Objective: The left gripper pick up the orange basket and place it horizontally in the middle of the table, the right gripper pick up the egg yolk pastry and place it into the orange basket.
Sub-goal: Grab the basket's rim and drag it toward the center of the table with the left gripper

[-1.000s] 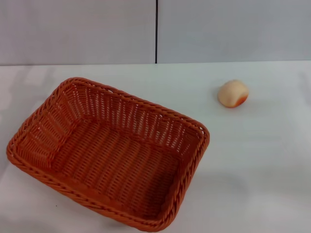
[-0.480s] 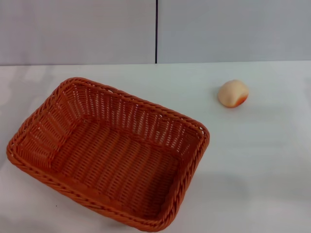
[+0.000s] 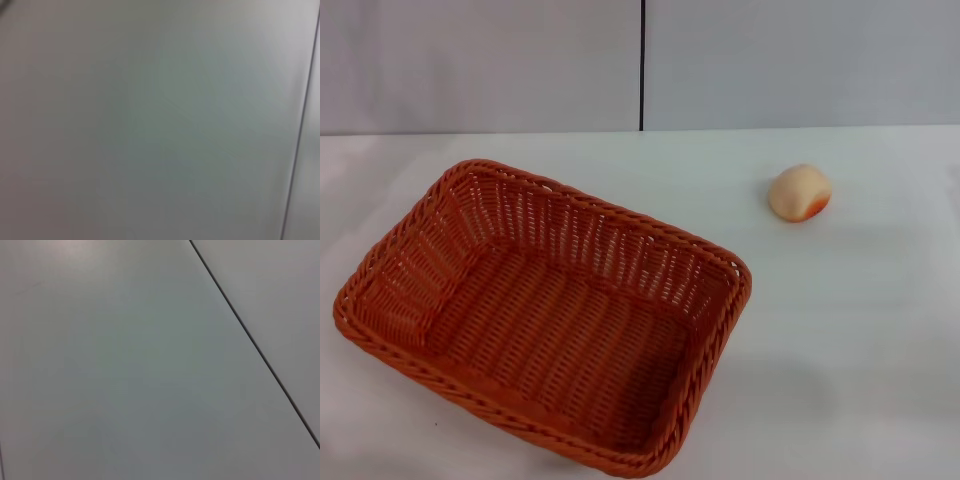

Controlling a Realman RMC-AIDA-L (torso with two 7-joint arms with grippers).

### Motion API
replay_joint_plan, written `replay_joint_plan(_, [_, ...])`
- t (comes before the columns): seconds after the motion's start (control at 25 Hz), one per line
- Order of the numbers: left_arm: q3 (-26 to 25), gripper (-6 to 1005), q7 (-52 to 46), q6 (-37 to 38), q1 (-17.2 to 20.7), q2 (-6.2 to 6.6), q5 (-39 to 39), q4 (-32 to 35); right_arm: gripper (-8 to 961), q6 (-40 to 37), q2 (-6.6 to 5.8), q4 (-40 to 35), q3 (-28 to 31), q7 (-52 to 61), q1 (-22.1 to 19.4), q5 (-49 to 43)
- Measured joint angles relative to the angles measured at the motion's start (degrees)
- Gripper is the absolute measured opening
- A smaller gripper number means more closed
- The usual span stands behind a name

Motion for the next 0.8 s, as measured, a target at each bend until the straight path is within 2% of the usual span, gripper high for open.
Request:
replay_joint_plan(0.36, [0.06,778,-19.45,-5.33,-3.05,3.43,25.25,15.74,614,1.39,-0.09,0.01,0.02,0.00,-0.28,-0.05])
replay_joint_plan(0.4, [0.06,777,-19.45,-5.33,-3.05,3.43,25.25,15.74,613,1.64,-0.09,0.01,0.02,0.00,-0.28,-0.05])
replay_joint_plan(0.52, [0.04,777,-28.38,-4.93,-4.39,4.12,39.16,23.58,613,2.30,-0.12,-0.01,0.01,0.00,-0.24,-0.04])
replay_joint_plan(0.6, [0.04,777,-28.38,-4.93,-4.39,4.12,39.16,23.58,613,2.61,-0.17,-0.04,0.01,0.00,-0.14,0.03])
replay_joint_plan(0.68, [0.22,776,-32.67,-2.41,-5.31,4.29,48.49,28.54,613,2.89,-0.18,-0.08,0.01,0.00,-0.02,0.05])
replay_joint_plan(0.8, [0.25,776,-34.23,-0.01,-6.06,4.23,54.42,30.78,613,3.11,-0.18,-0.08,0.01,0.00,0.20,0.08])
